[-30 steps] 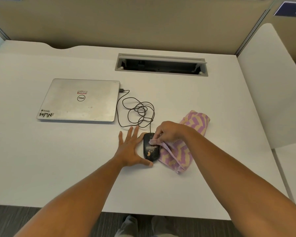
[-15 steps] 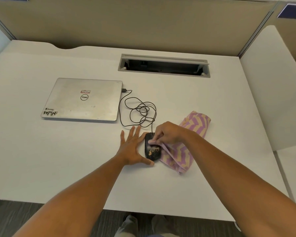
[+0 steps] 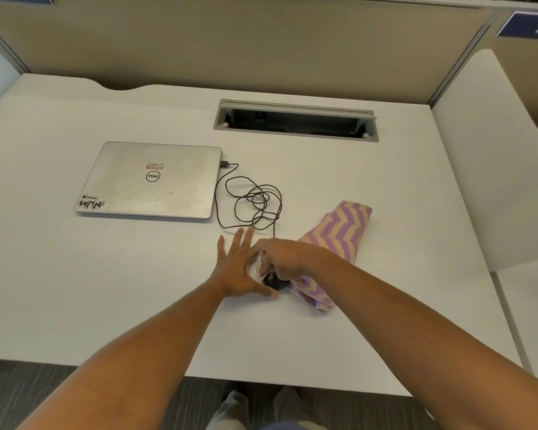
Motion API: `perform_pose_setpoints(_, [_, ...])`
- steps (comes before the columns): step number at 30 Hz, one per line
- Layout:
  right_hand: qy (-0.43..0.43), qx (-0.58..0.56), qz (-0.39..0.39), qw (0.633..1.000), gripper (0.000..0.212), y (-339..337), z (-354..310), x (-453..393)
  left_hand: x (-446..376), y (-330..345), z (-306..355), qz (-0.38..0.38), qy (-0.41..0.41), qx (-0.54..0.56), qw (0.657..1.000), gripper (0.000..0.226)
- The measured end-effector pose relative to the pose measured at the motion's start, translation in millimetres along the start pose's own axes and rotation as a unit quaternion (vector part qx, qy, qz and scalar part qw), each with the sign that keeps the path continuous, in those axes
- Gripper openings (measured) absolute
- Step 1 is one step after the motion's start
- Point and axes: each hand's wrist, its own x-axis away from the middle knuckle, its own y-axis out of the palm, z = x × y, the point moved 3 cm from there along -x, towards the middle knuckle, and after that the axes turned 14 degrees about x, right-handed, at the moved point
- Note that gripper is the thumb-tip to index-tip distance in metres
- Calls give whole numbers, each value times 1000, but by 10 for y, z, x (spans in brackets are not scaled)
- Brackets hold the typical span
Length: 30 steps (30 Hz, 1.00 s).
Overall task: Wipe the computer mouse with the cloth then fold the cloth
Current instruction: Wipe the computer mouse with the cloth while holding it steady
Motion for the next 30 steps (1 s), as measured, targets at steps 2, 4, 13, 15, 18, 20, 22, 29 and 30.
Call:
perform_pose_setpoints(2, [-11,0,-15,1000,33,12,-13,28,1,-2,-1,3,0,7,1000,130])
perform_pose_setpoints(4, [-36,33,-39,998,32,18,-31,55,0,0,-3,1,-4,-13,1000,134])
perform_pose_setpoints(13, [-2,30,25,999,37,-162,32,167,-10,16,-15,0,1,-21,1000,136])
perform_pose_setpoints(15, [-8,39,6,999,38,-96,-47,143,-15,17,-17,3,3,-10,1000,132])
perform_pose_setpoints(18, [-32,53,-8,998,35,4,-98,146,-26,14,-25,2,-2,-11,1000,132])
perform_pose_setpoints(20, [-54,71,-17,996,29,29,-87,191,-26,16,-32,-1,-5,-36,999,134])
perform_pose_setpoints(22, [-57,84,-39,994,22,51,-39,238,-25,14,-33,-1,-5,-43,999,136])
perform_pose_setpoints(29, [29,-23,33,999,26,-32,245,363,-29,22,-37,3,-4,-27,1000,142])
perform_pose_setpoints(30, [26,-30,53,998,29,-48,233,359,-30,23,-37,4,-2,-24,1000,142])
